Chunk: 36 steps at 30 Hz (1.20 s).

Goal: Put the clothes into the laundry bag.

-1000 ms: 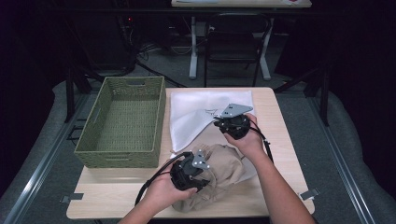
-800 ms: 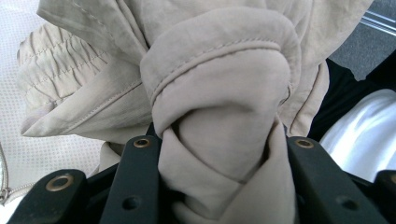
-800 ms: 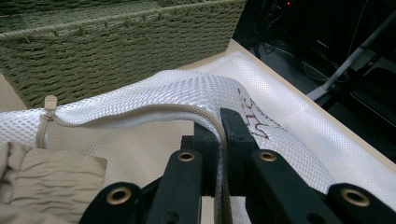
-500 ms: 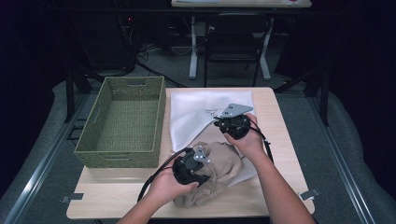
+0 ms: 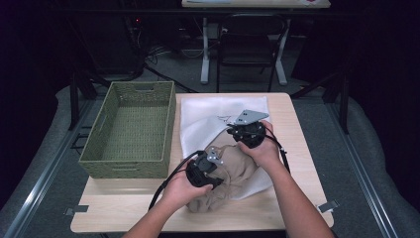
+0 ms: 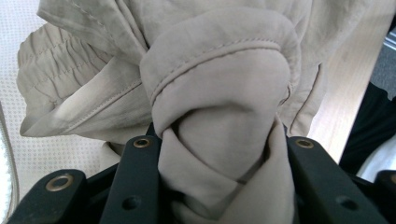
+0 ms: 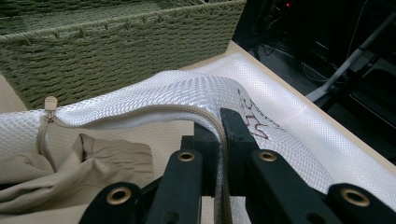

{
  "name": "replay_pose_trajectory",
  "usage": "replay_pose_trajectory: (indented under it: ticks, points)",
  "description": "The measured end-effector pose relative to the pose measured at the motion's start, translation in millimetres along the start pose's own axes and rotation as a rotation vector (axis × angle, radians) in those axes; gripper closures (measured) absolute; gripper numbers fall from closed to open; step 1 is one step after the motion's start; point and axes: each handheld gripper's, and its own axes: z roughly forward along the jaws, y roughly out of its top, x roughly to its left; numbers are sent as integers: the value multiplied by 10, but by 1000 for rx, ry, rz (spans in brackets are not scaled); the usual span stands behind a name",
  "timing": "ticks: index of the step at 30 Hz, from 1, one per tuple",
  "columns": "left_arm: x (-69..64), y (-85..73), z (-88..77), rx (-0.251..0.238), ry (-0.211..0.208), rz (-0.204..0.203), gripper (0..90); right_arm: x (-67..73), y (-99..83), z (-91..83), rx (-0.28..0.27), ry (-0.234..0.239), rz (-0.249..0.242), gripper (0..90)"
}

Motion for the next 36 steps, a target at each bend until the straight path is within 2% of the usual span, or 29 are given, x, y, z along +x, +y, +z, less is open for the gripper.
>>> replay_pose_trajectory:
  ticks: [13,25,36]
  points:
    - [178,33,108,-24,25,-56,625,8,7,-2,-5,1,-1,863]
    - [399,100,276,-18,61,-142,624,15,11,-5,-5,1,-4,862]
    - [513,164,330,-45,98,-199,623,26,14,-4,-6,1,-7,862]
